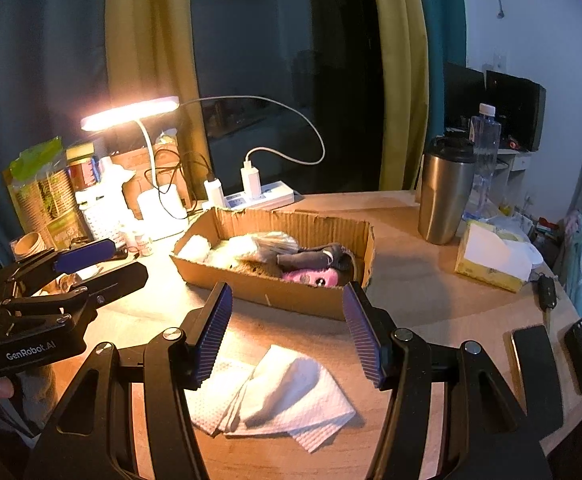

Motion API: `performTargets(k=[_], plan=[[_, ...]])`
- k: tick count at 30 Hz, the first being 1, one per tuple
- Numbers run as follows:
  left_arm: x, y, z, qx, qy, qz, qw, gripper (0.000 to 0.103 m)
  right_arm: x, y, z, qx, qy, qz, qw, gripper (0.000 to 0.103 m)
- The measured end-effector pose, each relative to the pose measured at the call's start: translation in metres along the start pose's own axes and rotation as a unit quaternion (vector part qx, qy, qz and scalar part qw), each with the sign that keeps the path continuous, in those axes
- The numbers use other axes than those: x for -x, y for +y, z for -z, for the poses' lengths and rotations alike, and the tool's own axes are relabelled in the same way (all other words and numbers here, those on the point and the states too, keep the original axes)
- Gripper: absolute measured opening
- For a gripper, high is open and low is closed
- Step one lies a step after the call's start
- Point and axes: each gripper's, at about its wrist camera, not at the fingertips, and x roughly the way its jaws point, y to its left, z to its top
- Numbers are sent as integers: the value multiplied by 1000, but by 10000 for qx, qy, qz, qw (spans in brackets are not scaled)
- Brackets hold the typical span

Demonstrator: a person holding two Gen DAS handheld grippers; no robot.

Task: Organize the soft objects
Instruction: 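Move both grippers toward the white paper towels on the desk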

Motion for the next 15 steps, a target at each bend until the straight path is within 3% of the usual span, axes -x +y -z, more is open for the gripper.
performTargets(k=[15], plan=[[-8,0,46,77,375,30,9993,68,-9,6,45,-83,374,-14,9993,60]])
